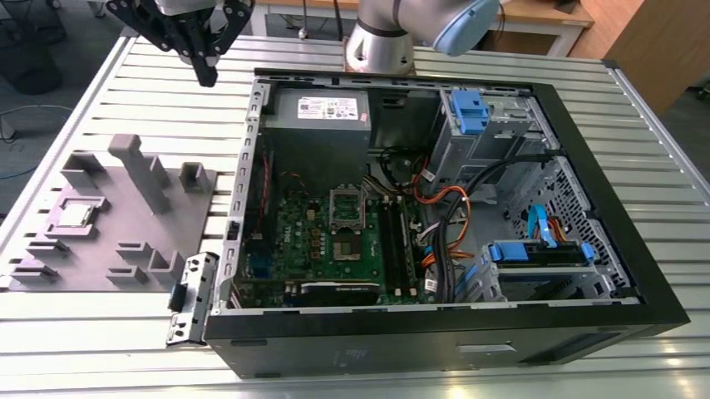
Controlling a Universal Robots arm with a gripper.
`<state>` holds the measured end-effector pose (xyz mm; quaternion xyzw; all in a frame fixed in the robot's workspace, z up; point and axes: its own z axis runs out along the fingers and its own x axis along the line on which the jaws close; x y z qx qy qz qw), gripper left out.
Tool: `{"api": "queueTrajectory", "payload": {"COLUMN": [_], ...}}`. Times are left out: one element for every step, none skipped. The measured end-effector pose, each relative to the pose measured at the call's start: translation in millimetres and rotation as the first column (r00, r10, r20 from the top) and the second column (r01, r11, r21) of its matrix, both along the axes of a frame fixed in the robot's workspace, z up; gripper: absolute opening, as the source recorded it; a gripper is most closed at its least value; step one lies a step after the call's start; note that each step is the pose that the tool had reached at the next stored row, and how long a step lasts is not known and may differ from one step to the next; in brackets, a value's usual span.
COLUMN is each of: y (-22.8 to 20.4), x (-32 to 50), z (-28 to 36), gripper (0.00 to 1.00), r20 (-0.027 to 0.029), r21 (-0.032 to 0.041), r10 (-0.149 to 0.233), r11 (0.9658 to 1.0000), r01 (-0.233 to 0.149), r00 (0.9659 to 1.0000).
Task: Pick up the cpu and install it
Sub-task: 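Reach for the cpu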
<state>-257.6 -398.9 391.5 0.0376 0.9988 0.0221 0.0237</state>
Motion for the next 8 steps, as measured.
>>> {"api": "queueTrajectory", "payload": {"y": [0.0,0.0,0.0,0.0,0.0,0.0,0.0,0.0], "x": [-2.5,-4.9,-7.3,-9.6,-12.0,-14.7,-17.7,-20.6], "z": [-0.5,-1.1,-1.7,-2.5,-3.2,-3.8,-4.5,-5.0], "gripper": [0.11,0.11,0.11,0.11,0.11,0.11,0.11,0.11], "r20": [0.0,0.0001,0.0,0.0001,0.0001,0.0,-0.0001,0.0], "r21": [0.0,0.0,0.0,0.0001,0.0,0.0,-0.0001,0.0], "r10": [0.0,0.0,0.0,0.0,0.0,0.0,0.0,0.0], "r11": [1.0,1.0,1.0,1.0,1.0,1.0,1.0,1.0], "r01": [0.0,0.0,0.0,0.0,0.0,0.0,0.0,0.0], "r00": [1.0,1.0,1.0,1.0,1.0,1.0,1.0,1.0]}}
